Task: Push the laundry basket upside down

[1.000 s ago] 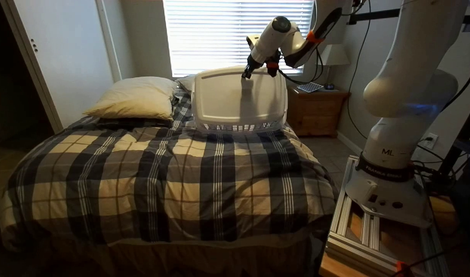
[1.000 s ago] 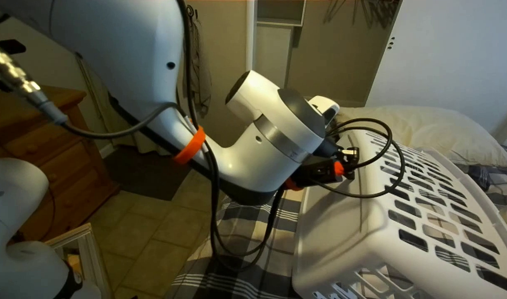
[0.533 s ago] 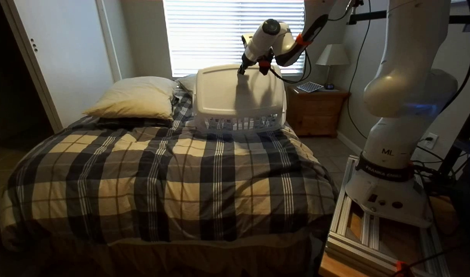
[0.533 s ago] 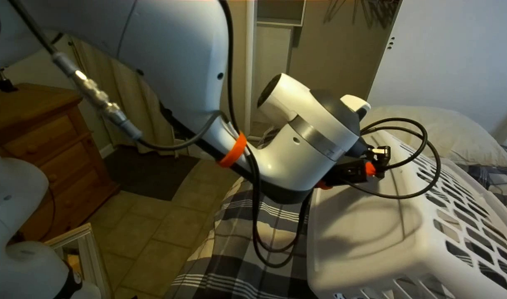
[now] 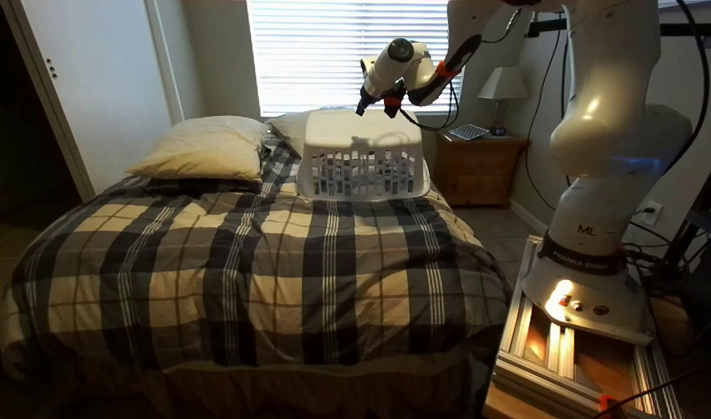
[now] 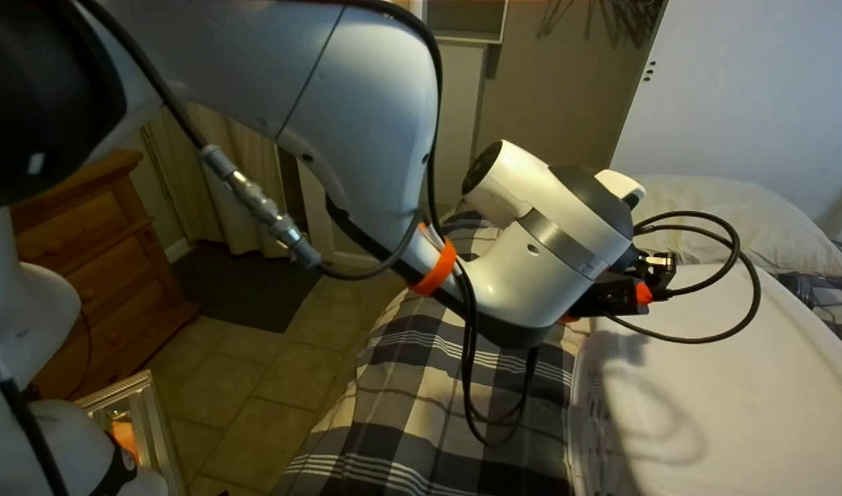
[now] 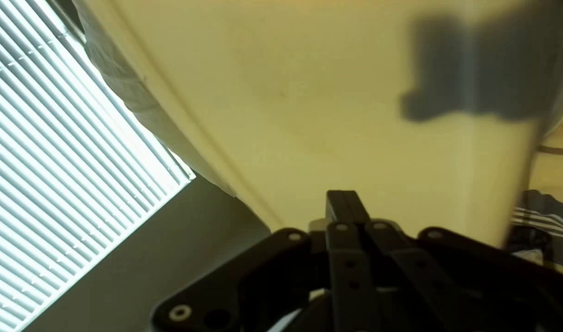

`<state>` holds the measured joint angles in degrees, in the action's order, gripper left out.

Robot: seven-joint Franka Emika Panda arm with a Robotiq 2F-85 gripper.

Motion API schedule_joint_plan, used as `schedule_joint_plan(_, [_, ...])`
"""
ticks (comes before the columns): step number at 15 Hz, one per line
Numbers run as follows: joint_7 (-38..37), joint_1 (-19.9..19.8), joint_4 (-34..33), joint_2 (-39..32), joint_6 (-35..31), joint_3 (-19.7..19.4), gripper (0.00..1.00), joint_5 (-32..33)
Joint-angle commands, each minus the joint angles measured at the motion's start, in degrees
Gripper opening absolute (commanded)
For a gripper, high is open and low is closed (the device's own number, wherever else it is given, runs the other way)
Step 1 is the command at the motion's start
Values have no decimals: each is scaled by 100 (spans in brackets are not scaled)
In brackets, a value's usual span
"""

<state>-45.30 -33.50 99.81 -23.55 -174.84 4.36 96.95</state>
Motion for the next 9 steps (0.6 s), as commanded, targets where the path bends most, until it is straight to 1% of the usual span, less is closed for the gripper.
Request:
schedule_joint_plan(1, [-322, -14, -153, 51, -53, 33, 0, 33])
schedule_joint_plan(2, [-384, -13, 80, 263, 45, 50, 26, -215])
schedule_joint_plan(3, [-415, 1, 251, 416, 173, 54, 27, -425])
schedule_joint_plan(6, [-488, 29, 651, 856, 551, 97, 46, -999])
schedule_joint_plan(9, [-510, 41, 1042, 1283, 907, 190, 68, -1573])
